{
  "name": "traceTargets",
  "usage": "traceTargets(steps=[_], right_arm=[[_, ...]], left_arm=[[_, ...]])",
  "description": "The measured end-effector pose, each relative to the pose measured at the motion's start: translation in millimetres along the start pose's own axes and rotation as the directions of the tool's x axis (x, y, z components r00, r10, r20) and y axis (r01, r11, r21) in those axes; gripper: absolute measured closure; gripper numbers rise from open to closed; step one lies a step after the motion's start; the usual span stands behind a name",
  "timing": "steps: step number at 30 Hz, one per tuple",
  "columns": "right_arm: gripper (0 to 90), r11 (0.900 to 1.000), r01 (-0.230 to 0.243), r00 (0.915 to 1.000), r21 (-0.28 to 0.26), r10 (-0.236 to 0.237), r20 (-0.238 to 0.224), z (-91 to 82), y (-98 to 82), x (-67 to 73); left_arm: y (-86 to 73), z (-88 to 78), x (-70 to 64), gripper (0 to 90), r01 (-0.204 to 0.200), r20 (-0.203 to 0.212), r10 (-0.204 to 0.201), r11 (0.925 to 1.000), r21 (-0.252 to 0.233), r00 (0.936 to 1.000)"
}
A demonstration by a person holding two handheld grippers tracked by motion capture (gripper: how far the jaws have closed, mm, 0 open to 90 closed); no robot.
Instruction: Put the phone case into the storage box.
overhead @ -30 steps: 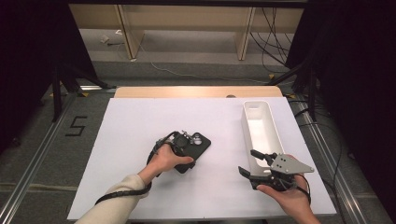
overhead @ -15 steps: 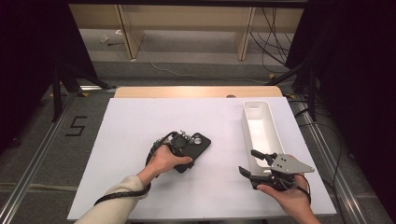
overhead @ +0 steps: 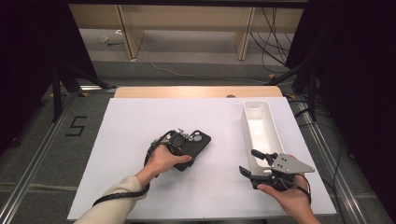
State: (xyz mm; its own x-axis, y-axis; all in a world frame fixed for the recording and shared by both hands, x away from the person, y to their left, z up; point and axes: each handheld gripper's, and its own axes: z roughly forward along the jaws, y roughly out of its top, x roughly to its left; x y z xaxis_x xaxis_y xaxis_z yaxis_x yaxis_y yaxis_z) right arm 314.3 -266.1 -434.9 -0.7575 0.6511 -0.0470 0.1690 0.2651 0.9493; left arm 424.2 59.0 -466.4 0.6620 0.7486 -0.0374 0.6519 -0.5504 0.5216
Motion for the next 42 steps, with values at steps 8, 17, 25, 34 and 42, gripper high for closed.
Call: traceTargets(steps=[8, 17, 25, 34, 42], right_arm=[[28.0, 1.000, -0.008, 1.0000, -0.003, 0.008, 0.000, 0.5, 0.4, -0.2], [27.9, 0.999, -0.034, 0.9993, -0.029, 0.034, 0.014, 7.3, 8.8, -2.1], [27.9, 0.997, -0.047, 0.9980, -0.057, 0.050, 0.039, 26.1, 28.5, -7.3], [28.5, 0.997, -0.074, 0.9937, -0.035, 0.076, 0.082, 63.4, 49.4, -13.8], [28.4, 0.994, -0.104, 0.9933, -0.024, 0.105, 0.049, 93.3, 59.2, -15.4]], left_arm=[[-0.7, -12.7, -0.6, 15.9, 0.004, -0.001, -0.004, 0.9955, -0.095, 1.0000], [-5.8, -30.4, -2.7, 16.0, 0.016, 0.012, -0.014, 0.9791, -0.203, 0.9998], [-12.6, -36.8, -7.5, 16.0, 0.008, 0.020, -0.004, 0.9714, -0.237, 0.9998], [-17.5, -41.9, -11.6, 16.0, -0.001, 0.025, 0.008, 0.9610, -0.277, 0.9996], [-22.4, -44.9, -21.3, 16.0, -0.023, 0.032, 0.034, 0.9559, -0.293, 0.9989]])
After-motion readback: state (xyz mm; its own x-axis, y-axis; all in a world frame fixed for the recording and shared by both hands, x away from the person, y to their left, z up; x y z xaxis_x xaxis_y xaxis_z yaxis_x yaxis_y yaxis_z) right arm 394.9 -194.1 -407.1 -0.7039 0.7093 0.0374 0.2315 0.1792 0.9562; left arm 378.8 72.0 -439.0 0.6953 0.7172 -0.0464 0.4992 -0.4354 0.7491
